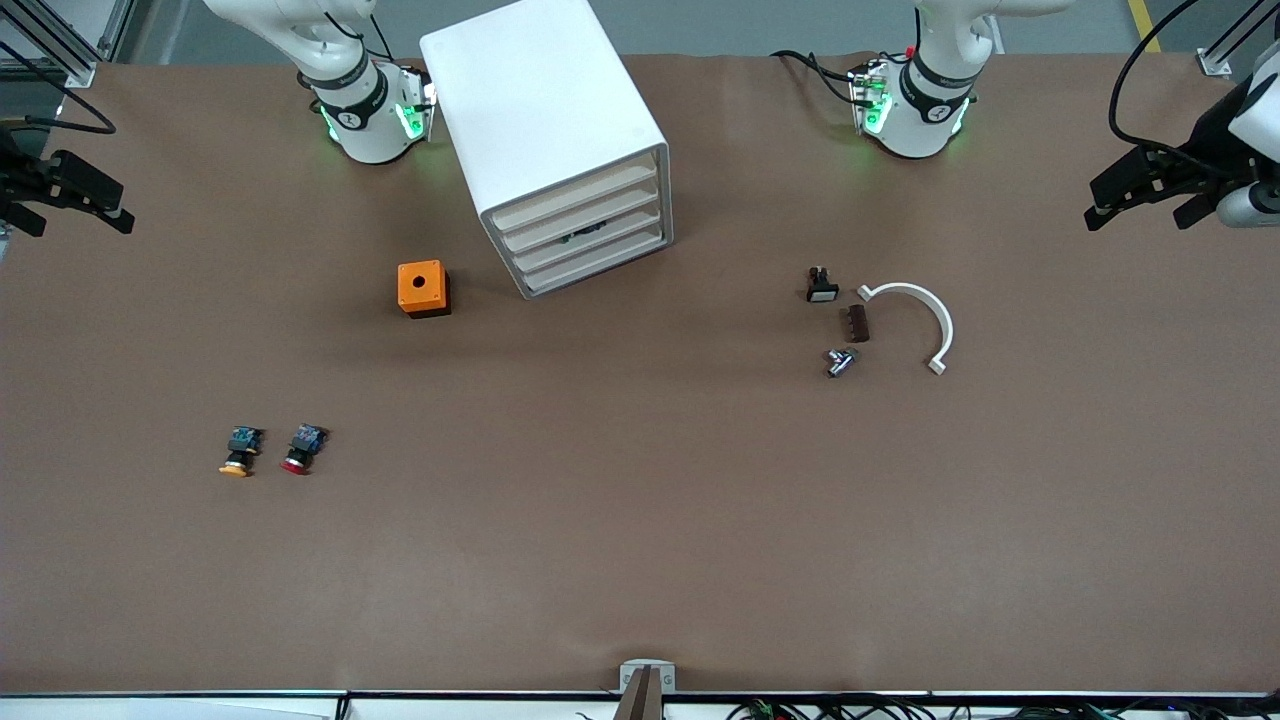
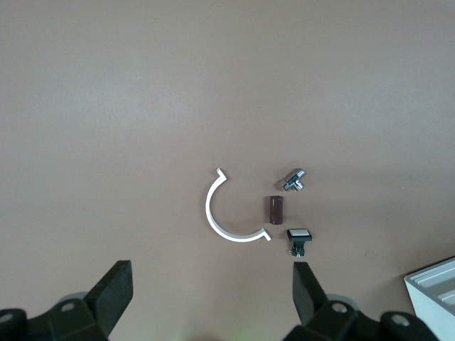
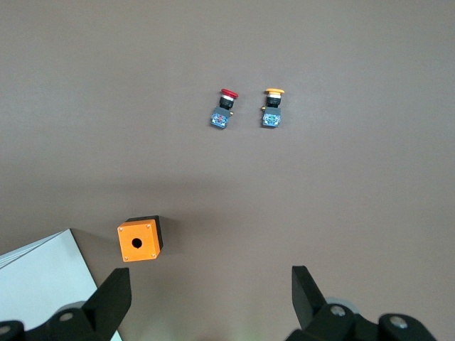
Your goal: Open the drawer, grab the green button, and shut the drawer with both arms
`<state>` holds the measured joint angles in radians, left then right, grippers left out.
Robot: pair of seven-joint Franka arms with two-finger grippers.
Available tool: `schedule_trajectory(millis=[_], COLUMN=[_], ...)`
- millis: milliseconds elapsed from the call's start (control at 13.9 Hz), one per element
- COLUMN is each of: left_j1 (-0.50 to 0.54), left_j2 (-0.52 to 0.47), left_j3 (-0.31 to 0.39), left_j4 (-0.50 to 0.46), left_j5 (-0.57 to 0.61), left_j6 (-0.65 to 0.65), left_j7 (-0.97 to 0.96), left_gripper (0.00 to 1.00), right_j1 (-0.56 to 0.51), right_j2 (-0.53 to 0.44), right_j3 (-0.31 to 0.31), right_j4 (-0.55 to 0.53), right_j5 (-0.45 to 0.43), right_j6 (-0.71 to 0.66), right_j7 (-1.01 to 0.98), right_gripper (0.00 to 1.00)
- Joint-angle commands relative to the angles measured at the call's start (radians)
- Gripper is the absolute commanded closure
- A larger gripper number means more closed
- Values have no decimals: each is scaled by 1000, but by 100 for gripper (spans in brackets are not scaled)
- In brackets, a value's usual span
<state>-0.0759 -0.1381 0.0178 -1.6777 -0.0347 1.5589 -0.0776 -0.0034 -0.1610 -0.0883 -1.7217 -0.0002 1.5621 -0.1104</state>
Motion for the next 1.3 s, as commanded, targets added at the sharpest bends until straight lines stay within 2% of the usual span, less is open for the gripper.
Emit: schedule_trajectory(millis=[0, 432, 576, 864, 1223], left_j1=[-1, 36, 42, 53, 7], left_j2=[8, 47, 98, 285, 451], left_j3=[2, 5, 7, 7, -6], left_j4=[18, 18, 32, 108, 116], left_j5=[19, 21, 18, 19, 22], left_j6=[-22, -22, -11, -2, 44], left_j7=[-1, 9, 7, -2, -25], left_gripper=[0, 0, 0, 0, 0], right_j1=[-6, -4, -4, -4, -4], right_j2=[-12, -14, -12, -14, -14], right_j3=[4, 4, 4, 5, 4], right_j4=[-1, -1, -1, 1, 1], right_j5=[-6, -1, 0, 3, 3], right_j6=[-2, -5, -1, 3, 1], right_j7=[-11, -11, -11, -11, -11], right_gripper=[0, 0, 0, 0, 0])
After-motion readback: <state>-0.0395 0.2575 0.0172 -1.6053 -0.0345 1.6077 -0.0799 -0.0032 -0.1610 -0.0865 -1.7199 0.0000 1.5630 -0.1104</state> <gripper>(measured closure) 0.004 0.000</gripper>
